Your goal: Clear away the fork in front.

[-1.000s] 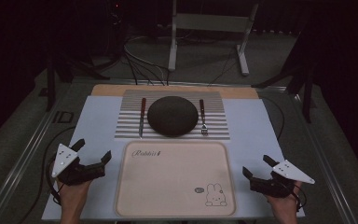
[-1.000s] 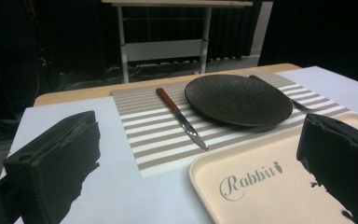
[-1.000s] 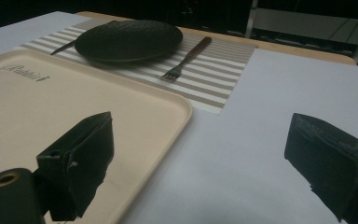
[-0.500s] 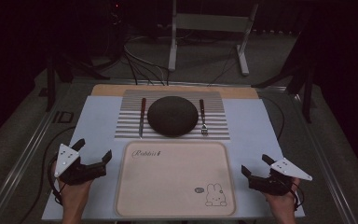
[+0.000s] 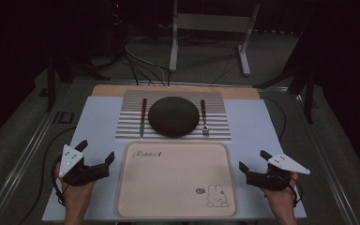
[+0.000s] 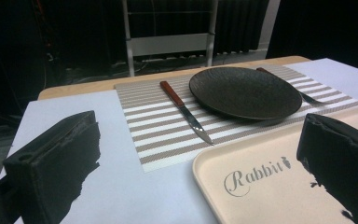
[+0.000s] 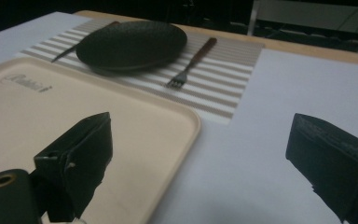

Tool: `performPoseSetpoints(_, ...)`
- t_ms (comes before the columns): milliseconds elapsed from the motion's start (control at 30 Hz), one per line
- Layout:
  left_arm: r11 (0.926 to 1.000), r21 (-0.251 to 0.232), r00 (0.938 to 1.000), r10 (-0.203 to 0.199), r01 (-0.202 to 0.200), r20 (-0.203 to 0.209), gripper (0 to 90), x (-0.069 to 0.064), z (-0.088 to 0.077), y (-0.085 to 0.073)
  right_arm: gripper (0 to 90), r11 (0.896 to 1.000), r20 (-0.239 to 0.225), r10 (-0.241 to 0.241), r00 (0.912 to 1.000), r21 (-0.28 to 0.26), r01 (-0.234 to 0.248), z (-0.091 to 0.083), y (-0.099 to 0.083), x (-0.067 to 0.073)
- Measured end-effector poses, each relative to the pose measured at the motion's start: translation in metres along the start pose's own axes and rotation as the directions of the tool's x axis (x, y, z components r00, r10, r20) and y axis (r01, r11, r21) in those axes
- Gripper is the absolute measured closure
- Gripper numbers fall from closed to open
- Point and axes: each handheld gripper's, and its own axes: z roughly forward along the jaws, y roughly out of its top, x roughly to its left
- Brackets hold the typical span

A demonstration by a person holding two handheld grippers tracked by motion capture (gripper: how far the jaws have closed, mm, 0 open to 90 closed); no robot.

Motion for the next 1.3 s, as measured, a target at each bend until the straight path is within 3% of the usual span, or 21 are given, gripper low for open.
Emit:
performPoseSetpoints(267, 0.9999, 0.006, 0.9998, -0.009, 0.009, -0.016, 0.0, 0.001, 0.001, -0.001, 7.5, 1.0, 0.005, 0.001, 1.0, -0.011, -0.001, 0.01, 0.019, 0.004)
performPoseSetpoints(333, 0.9999, 0.008, 0.9997, -0.012, 0.012, -0.022, 0.0, 0.002, 0.001, -0.001, 7.8, 1.0, 0.025, -0.003, 0.9997, 0.001, 0.003, 0.014, 0.024, 0.005)
performPoseSetpoints(467, 0.9998, 0.002, 0.9993, -0.021, 0.021, -0.03, 0.0, 0.004, 0.0, -0.002, 8.1, 0.998, 0.029, 0.054, 0.9981, 0.026, -0.055, 0.023, 0.034, 0.001)
performPoseSetpoints(667, 0.9992, 0.011, 0.9989, -0.037, 0.038, -0.028, 0.0, 0.005, 0.002, -0.004, 8.1, 0.999, 0.043, 0.047, 0.998, 0.024, -0.048, 0.031, 0.043, 0.0)
performPoseSetpoints(967, 0.9992, 0.035, 0.9989, -0.019, 0.02, -0.044, 0.0, 0.002, 0.004, -0.004, 8.1, 0.999, 0.04, 0.044, 0.9982, 0.029, -0.046, 0.044, 0.061, 0.002)
performPoseSetpoints(1300, 0.9987, 0.04, 0.9983, -0.03, 0.032, -0.051, 0.0, 0.004, 0.005, -0.005, 8.0, 0.996, 0.063, 0.052, 0.9967, 0.075, -0.057, 0.059, 0.077, 0.001)
